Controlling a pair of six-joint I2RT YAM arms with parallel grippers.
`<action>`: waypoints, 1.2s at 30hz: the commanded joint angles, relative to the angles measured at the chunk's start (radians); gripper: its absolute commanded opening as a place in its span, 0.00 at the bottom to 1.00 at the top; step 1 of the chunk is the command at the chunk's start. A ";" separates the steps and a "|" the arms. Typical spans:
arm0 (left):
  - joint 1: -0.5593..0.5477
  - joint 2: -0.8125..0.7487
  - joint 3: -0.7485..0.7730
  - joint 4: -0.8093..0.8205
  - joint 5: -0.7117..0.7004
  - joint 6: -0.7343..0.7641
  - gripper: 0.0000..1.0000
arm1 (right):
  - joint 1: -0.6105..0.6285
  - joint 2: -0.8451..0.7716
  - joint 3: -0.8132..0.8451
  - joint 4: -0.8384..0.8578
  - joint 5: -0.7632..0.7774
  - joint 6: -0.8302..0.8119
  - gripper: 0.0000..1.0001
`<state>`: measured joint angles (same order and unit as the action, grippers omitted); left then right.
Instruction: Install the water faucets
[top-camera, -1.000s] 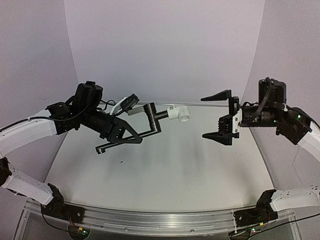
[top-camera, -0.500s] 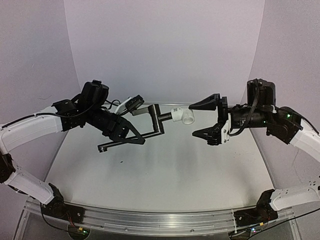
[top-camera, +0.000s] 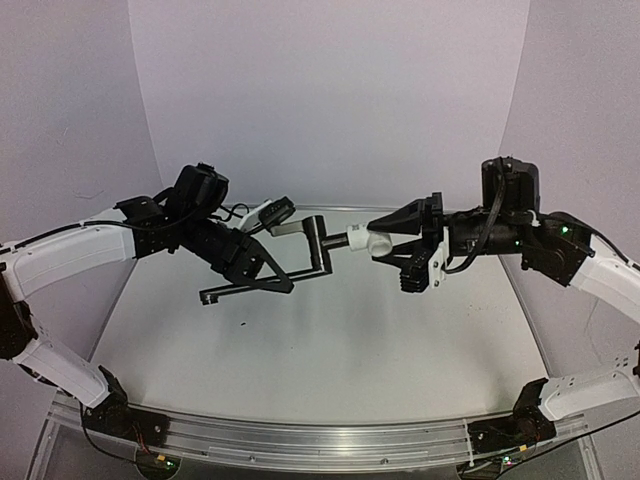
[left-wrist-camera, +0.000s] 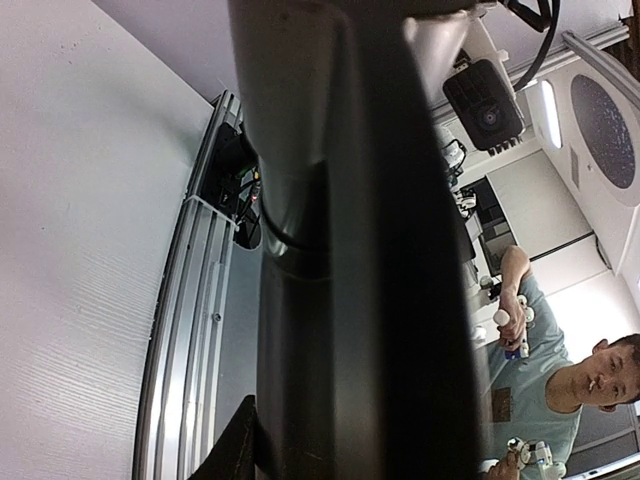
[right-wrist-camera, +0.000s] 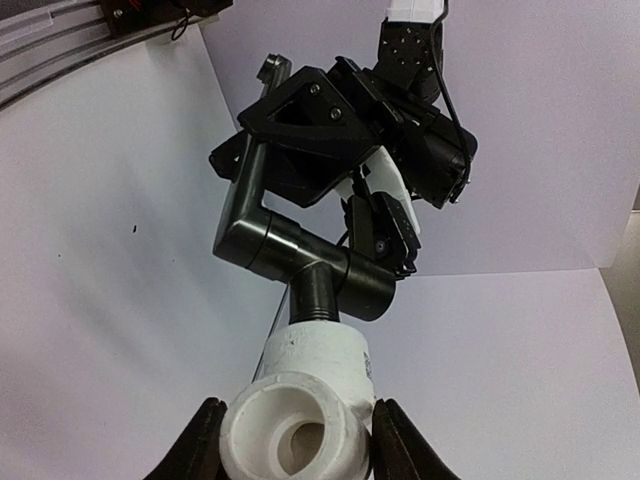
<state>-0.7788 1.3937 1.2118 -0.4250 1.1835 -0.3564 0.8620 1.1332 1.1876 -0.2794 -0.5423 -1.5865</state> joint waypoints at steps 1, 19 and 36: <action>-0.006 -0.038 0.075 0.035 -0.002 0.095 0.00 | 0.008 0.012 0.065 0.037 -0.005 0.077 0.32; -0.065 -0.125 0.058 -0.046 -0.353 0.350 0.00 | 0.009 0.121 0.255 -0.008 -0.026 1.036 0.10; -0.195 -0.281 -0.081 0.060 -0.892 0.660 0.00 | -0.186 0.358 0.391 -0.180 -0.378 1.784 0.00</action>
<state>-0.9351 1.1854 1.1493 -0.5156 0.3585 0.1878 0.7421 1.4269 1.5308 -0.4964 -0.8041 -0.0261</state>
